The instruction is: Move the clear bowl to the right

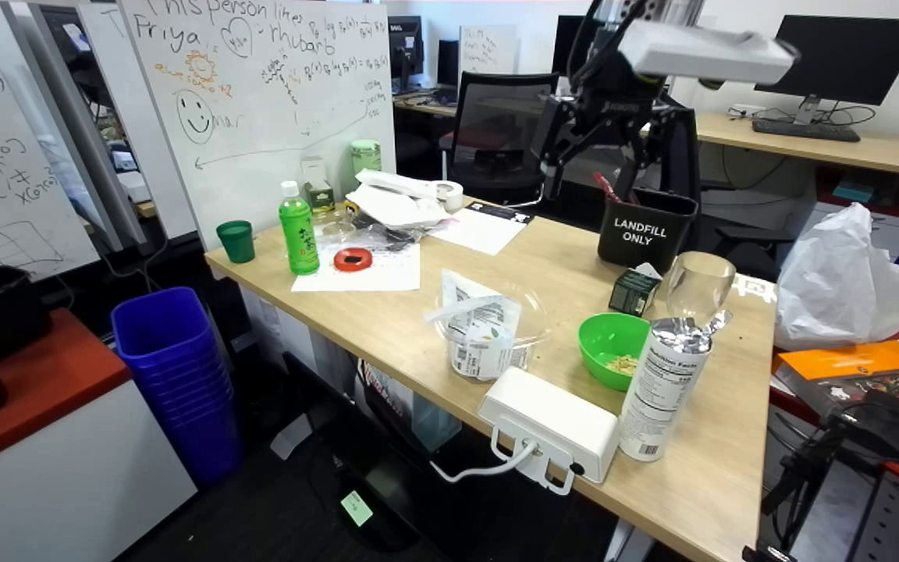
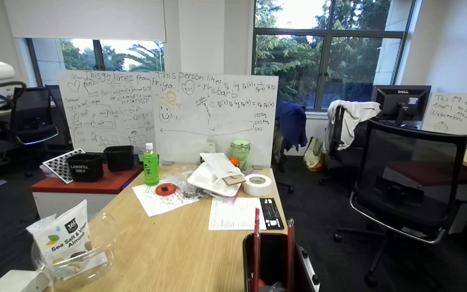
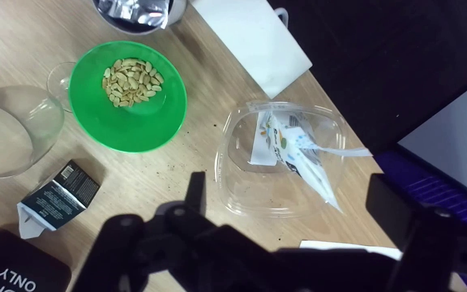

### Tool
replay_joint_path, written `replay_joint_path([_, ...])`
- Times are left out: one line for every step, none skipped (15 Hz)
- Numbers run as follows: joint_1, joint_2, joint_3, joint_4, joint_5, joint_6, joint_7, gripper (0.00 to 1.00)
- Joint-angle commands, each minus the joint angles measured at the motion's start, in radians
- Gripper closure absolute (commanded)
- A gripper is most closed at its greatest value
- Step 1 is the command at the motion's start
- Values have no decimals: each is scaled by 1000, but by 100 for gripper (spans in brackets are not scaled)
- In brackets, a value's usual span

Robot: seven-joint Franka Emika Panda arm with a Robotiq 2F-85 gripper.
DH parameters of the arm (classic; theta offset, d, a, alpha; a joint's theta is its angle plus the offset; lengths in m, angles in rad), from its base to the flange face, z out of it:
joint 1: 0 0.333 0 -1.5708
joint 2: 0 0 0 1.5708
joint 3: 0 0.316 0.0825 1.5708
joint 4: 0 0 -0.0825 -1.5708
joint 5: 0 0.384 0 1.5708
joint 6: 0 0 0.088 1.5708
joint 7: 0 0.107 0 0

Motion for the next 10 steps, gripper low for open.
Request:
replay_joint_path([10, 139, -34, 60, -64, 71, 67, 0])
replay_joint_path([17, 181, -48, 72, -91, 97, 78, 0])
replay_joint_path([24, 222, -62, 82, -138, 117, 92, 0])
replay_joint_path([34, 257, -77, 94, -174, 131, 103, 0])
replay_joint_path([45, 293, -93, 106, -210, 143, 114, 0])
replay_joint_path([57, 325, -109, 118, -238, 148, 122, 0])
replay_joint_path([65, 355, -119, 130, -237, 127, 106, 0])
replay_joint_path([74, 372, -131, 138, -240, 116, 103, 0])
replay_joint_path([76, 342, -134, 104, -207, 142, 93, 0])
replay_joint_path([83, 364, -142, 113, -210, 142, 92, 0])
